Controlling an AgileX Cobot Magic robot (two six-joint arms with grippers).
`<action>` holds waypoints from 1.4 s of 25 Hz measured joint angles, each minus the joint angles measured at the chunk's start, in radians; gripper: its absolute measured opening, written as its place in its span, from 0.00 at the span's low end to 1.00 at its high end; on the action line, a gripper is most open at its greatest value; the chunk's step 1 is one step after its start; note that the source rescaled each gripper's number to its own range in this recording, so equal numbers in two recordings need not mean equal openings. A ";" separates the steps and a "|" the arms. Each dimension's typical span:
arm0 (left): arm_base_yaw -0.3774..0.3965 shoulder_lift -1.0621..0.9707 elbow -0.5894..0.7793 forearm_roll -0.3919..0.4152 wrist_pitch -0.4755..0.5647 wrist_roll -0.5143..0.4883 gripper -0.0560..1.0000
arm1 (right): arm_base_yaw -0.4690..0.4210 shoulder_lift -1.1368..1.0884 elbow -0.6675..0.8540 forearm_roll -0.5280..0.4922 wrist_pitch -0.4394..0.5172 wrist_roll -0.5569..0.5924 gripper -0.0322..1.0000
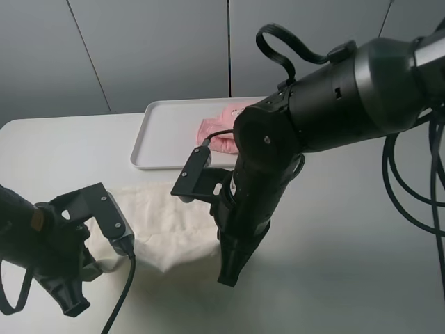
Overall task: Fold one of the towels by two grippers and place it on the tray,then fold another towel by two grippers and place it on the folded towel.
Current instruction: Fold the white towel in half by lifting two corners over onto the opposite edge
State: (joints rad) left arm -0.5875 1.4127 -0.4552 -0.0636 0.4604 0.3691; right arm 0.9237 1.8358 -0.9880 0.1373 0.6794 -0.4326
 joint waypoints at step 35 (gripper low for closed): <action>0.000 -0.328 0.002 0.180 0.069 -0.704 0.05 | -0.001 -0.200 0.001 -0.258 0.007 0.725 0.03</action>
State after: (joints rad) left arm -0.5875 1.0848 -0.4535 0.1168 0.5291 -0.3353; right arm 0.9224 1.6356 -0.9874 -0.1208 0.6864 0.2926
